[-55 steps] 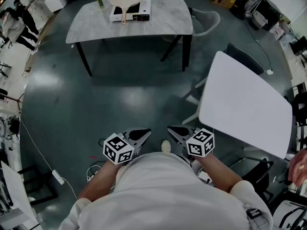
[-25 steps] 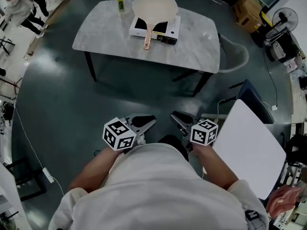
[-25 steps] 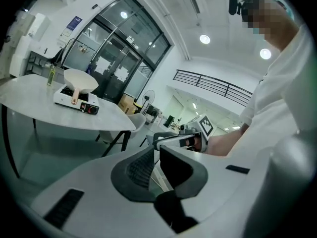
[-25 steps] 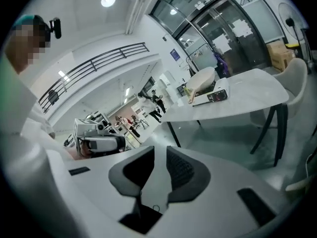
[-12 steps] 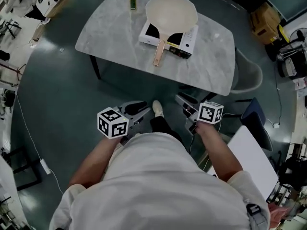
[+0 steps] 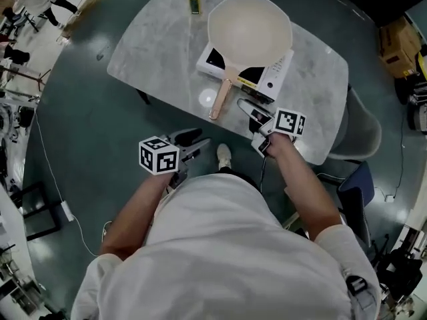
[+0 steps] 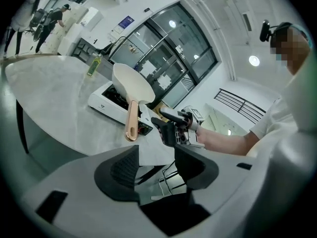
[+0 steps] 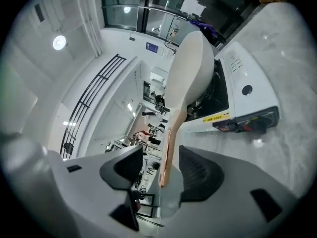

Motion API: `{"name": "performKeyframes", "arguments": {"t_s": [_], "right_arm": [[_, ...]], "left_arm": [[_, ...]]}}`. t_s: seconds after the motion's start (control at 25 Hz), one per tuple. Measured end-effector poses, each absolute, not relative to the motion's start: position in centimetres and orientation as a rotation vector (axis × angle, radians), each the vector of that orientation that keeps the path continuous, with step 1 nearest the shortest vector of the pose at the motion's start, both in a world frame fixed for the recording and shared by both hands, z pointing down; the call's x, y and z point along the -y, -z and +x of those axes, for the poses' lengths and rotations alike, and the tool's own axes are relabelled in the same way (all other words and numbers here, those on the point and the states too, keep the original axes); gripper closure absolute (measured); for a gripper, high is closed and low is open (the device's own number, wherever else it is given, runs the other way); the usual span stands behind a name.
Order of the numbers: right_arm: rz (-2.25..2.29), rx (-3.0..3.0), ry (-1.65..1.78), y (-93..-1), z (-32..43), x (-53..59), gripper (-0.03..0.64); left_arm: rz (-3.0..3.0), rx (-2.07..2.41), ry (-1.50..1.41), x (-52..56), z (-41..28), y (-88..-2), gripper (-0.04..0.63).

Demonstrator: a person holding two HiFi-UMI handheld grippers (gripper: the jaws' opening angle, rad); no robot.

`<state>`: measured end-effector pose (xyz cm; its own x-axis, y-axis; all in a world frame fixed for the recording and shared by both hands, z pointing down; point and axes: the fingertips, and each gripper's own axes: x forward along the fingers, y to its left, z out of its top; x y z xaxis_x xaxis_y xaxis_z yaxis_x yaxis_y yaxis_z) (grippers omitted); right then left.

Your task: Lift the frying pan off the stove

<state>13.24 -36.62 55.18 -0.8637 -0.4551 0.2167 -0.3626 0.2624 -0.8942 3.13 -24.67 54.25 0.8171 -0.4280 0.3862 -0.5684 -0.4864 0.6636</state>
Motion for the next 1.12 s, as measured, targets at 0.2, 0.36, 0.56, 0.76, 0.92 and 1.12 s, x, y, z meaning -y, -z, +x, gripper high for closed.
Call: {"name": "performKeyframes", "arguments": {"t_s": [0.2,0.36,0.56,0.76,0.92,1.12], "right_arm": [[-0.675,-2.397,1.762,-56.5,11.3,41.5,0.359],[-0.609,-2.365,1.806,-57.2,10.0,44.6,0.342],[-0.551,-2.341,1.843,-57.9,8.4,47.1,0.333],[-0.526,-2.328,1.877,-58.3,7.2,48.6,0.341],[-0.531,-2.299,1.887,-58.4,6.0,49.0,0.397],[-0.554,-2.274,1.906,-58.8,6.1,49.2,0.44]], "left_arm": [[2.067,0.768,-0.207,28.2,3.4,-56.7,0.356],[2.014,0.768,-0.154,30.5,3.8,-57.7,0.347],[1.969,0.708,-0.113,32.4,5.0,-59.0,0.344],[1.94,0.629,-0.084,33.6,6.3,-59.8,0.345],[1.941,0.571,-0.124,33.8,6.4,-60.3,0.36],[1.942,0.517,-0.14,34.0,6.9,-60.4,0.466]]}}
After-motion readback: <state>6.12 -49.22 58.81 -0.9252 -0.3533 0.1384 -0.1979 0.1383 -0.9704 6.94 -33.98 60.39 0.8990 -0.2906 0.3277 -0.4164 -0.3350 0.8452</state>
